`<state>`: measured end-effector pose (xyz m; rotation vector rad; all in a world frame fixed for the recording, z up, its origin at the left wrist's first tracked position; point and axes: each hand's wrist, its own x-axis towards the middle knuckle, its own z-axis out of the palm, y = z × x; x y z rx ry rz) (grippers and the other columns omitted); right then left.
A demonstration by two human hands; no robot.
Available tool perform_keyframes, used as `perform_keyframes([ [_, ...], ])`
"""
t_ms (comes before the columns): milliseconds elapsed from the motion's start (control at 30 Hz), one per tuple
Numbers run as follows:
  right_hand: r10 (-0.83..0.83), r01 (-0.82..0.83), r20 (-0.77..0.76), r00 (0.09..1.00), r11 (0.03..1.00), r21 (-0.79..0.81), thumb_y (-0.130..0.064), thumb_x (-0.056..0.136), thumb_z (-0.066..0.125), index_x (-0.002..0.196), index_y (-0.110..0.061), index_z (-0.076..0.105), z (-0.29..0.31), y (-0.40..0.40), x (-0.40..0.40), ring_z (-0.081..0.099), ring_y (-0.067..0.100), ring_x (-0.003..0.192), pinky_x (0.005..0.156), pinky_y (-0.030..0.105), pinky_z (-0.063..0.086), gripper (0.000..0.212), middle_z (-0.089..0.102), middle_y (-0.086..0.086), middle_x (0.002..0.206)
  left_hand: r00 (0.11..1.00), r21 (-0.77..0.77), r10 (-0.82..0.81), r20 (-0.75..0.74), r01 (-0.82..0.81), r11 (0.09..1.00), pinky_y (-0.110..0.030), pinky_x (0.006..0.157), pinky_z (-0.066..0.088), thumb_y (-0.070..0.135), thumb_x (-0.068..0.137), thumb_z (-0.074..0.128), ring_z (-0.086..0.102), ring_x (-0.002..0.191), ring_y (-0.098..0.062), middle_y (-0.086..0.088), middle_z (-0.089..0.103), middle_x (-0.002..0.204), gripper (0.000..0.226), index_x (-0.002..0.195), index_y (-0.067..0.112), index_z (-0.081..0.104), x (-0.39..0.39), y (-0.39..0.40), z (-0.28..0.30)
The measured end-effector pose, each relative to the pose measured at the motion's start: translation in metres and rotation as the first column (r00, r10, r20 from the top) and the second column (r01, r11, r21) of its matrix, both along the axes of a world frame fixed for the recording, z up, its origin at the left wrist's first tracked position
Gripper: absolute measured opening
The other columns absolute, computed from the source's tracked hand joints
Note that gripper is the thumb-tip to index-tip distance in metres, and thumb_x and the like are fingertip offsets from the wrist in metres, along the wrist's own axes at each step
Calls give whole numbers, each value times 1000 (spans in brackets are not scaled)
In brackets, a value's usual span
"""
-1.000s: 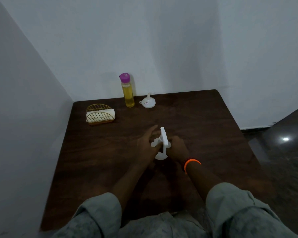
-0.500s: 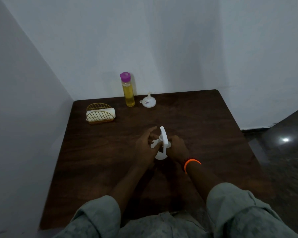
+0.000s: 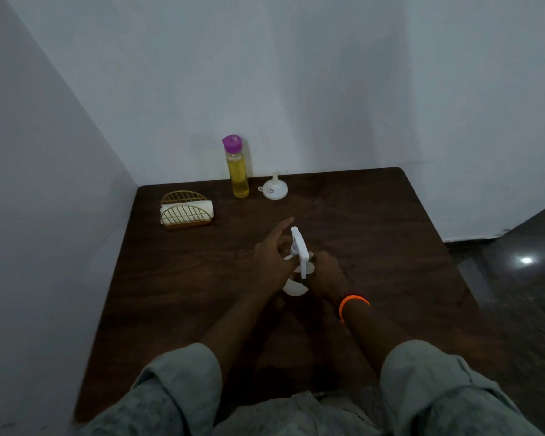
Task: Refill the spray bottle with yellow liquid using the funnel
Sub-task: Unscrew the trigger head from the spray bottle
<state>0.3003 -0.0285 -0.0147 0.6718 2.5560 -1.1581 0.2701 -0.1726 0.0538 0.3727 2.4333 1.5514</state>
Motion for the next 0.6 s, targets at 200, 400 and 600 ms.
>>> perform_keyframes([
  [200,36,-36,-3,999,997,65,-56,66,82,121,-15,61,-1,0,3,66,18,99,85,41,58,72,68,2,111,990,-36,-14,-137,9,999,-19,76,52,-11,77,65,69,94,-27,-12,73,105,53,124,14,65,-14,-4,25],
  [400,25,-25,-6,1000,997,79,-51,70,83,121,-11,60,4,-1,5,63,20,102,82,35,54,69,65,3,114,966,-46,-148,-212,142,989,-16,80,52,-9,80,62,66,93,-13,-5,73,109,48,120,17,69,-24,-12,48],
  [600,10,-7,-39,999,998,68,-48,69,84,119,-10,62,4,-1,8,63,20,101,83,38,56,67,65,5,112,983,22,-56,-176,61,998,-46,96,55,31,83,73,68,108,-24,-12,69,118,49,125,8,65,-52,-12,55],
])
